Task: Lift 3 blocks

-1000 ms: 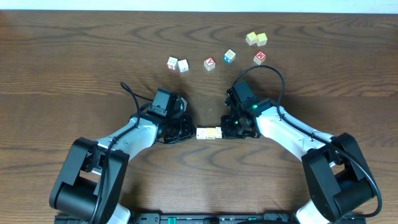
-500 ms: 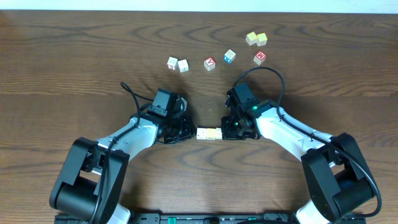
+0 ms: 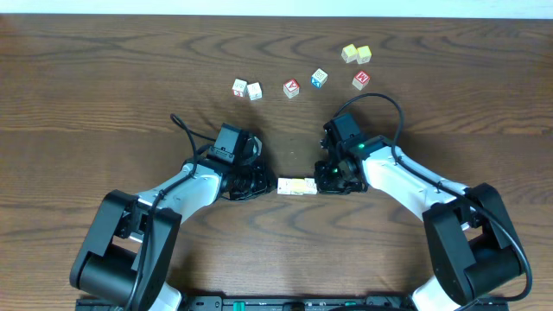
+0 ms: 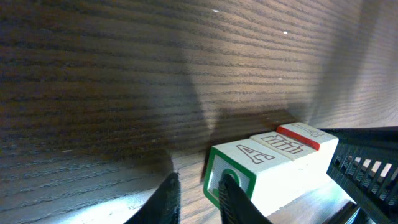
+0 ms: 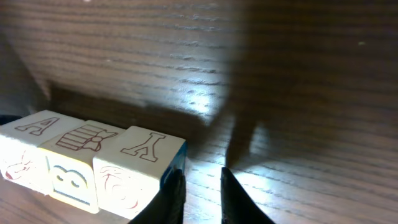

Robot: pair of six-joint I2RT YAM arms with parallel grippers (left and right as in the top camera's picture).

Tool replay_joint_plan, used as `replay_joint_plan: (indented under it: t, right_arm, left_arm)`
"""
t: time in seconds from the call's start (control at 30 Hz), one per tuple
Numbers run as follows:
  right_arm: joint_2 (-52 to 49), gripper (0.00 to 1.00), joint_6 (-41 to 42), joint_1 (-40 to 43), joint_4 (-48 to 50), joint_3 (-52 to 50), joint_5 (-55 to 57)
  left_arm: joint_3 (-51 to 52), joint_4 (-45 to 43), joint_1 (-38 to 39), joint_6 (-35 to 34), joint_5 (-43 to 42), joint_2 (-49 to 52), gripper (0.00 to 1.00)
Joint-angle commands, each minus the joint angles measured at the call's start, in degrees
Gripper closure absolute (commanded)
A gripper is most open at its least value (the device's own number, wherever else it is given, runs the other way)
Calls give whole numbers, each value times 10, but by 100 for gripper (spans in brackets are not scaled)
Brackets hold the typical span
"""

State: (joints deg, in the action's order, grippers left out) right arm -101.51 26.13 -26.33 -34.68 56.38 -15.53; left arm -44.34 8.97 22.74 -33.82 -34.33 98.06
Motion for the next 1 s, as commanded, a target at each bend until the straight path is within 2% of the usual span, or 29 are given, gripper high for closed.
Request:
replay_joint_plan:
  t: [0.0, 0.1, 0.33, 0.77, 0.97]
  right_arm:
    - [1, 78, -20, -4, 5, 5, -80]
    - [1, 75, -23, -2, 5, 5, -78]
    - [1, 73, -26, 2, 2, 5, -61]
    - [1, 70, -38, 5, -11, 6, -36]
    - [1, 67, -39, 5, -16, 6, -20]
  left_arm:
    - [-21, -9, 16, 1, -46, 6, 74]
    - [-21, -6, 16, 1, -37, 6, 71]
    - [-21, 0, 16, 5, -33, 6, 70]
    - [-21, 38, 16, 14, 48, 6, 70]
    - [-21, 43, 16, 23, 55, 6, 70]
